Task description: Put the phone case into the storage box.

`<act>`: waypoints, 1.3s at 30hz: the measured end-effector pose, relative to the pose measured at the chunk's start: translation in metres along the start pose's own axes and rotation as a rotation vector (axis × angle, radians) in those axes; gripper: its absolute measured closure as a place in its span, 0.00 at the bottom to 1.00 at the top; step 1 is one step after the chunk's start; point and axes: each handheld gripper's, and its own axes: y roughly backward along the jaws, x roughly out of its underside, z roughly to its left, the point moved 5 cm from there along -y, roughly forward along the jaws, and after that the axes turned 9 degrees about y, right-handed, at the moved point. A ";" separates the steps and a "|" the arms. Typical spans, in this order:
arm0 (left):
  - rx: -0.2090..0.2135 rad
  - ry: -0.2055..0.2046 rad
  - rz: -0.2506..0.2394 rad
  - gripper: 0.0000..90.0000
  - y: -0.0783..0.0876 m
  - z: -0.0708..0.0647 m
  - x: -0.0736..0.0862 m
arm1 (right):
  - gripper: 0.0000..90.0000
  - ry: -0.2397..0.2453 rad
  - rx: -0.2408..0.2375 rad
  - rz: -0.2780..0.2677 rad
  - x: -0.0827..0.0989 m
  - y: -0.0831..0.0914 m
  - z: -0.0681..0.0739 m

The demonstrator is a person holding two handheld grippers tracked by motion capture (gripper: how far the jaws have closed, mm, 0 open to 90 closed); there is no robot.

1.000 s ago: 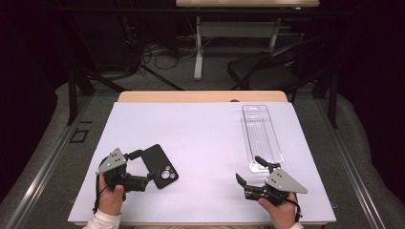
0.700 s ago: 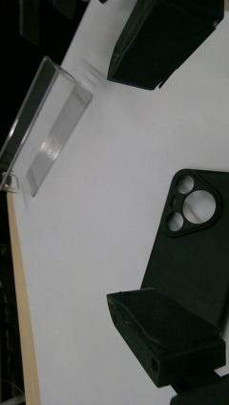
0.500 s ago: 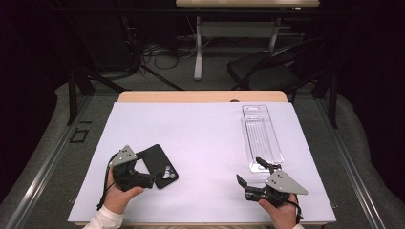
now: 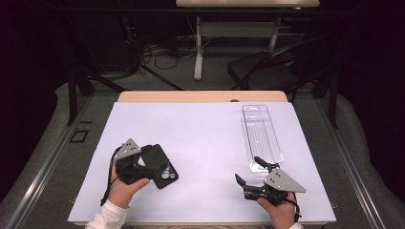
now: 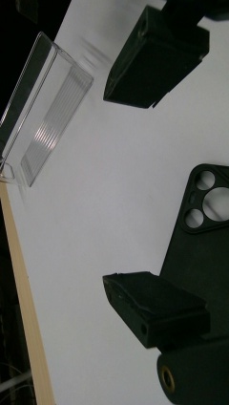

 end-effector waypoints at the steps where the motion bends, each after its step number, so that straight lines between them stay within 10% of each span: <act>1: -0.008 0.004 0.011 0.18 -0.002 0.000 -0.002 | 0.16 0.000 -0.001 0.000 0.000 0.000 0.000; 14: -0.007 0.024 0.032 0.49 -0.021 0.000 -0.028 | 0.16 0.002 -0.008 -0.006 -0.001 -0.002 0.000; 31: -0.047 0.020 0.048 0.61 -0.030 0.004 -0.023 | 0.16 0.013 -0.010 -0.009 -0.002 -0.002 0.001; 39: -0.061 0.006 0.091 0.85 -0.036 0.005 -0.016 | 0.16 0.012 -0.012 -0.009 -0.002 -0.002 0.001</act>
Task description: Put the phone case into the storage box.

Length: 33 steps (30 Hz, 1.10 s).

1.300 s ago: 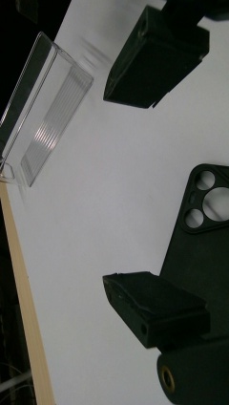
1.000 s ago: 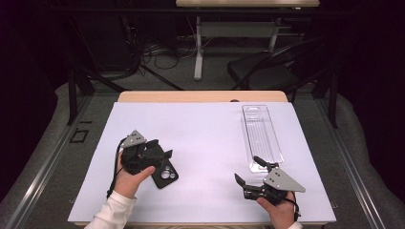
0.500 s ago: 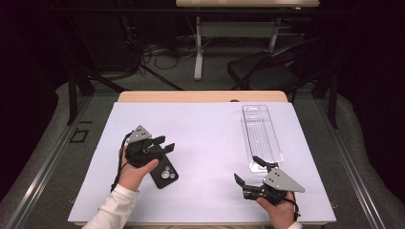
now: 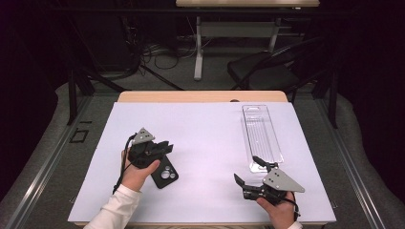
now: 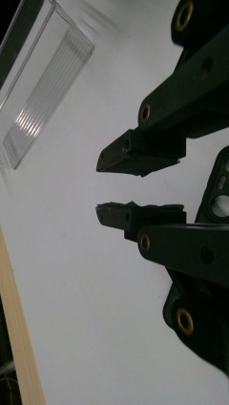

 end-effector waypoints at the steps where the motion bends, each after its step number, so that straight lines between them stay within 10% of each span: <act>1: -0.004 -0.002 0.013 0.88 -0.003 0.000 0.003 | 0.16 -0.001 0.000 0.000 0.000 0.000 0.000; 6: -0.007 -0.002 0.051 1.00 -0.011 -0.001 0.011 | 0.16 -0.001 -0.003 0.001 0.000 0.000 0.000; 33: -0.015 -0.014 0.212 1.00 -0.040 -0.004 0.033 | 0.16 0.008 -0.009 0.003 0.001 0.000 0.001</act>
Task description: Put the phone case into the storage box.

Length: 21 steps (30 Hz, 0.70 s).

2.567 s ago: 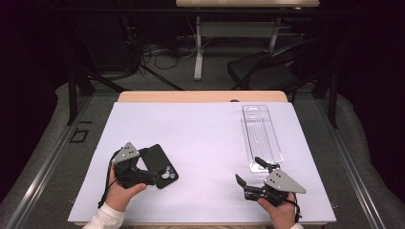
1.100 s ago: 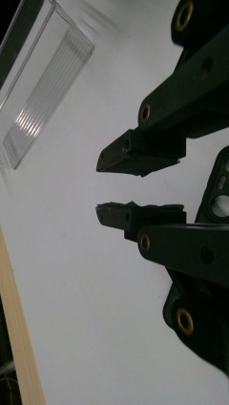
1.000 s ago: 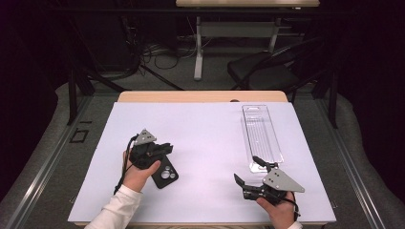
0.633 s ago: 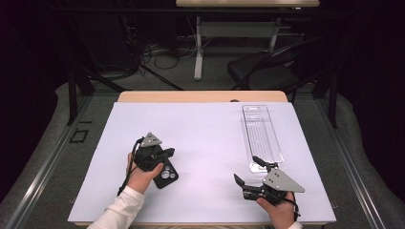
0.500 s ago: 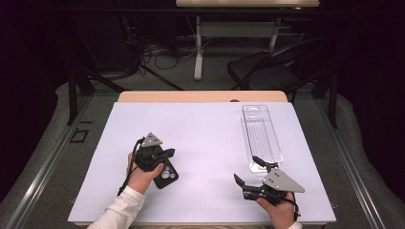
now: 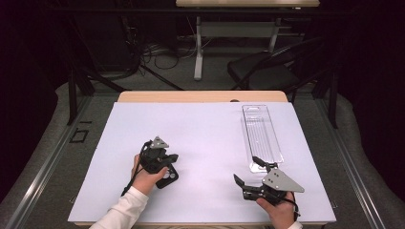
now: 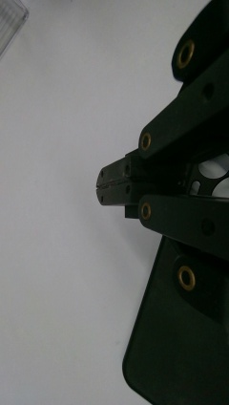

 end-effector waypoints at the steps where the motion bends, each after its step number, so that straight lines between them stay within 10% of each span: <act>1: 0.000 -0.003 0.005 1.00 -0.001 0.000 0.001 | 0.16 0.000 -0.001 0.002 0.000 0.000 0.000; 21: 0.016 -0.021 0.095 1.00 -0.020 -0.008 0.017 | 0.16 -0.001 -0.004 0.005 0.001 0.000 0.000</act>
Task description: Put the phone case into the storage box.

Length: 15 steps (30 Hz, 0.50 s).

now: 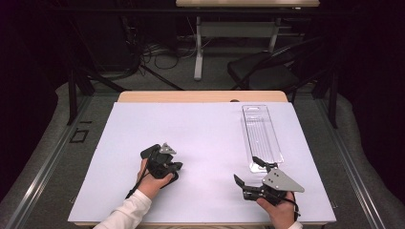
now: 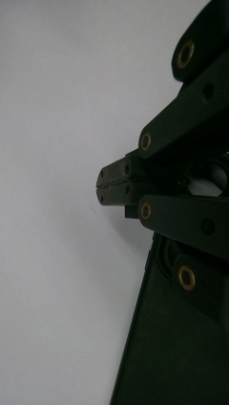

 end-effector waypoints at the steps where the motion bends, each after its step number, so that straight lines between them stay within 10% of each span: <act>1: -0.001 -0.002 0.001 1.00 0.000 0.000 0.000 | 0.16 0.001 0.000 0.000 0.000 0.000 0.000; 15: 0.001 -0.008 0.035 1.00 -0.004 -0.002 0.005 | 0.16 -0.001 -0.001 0.004 0.000 -0.001 0.001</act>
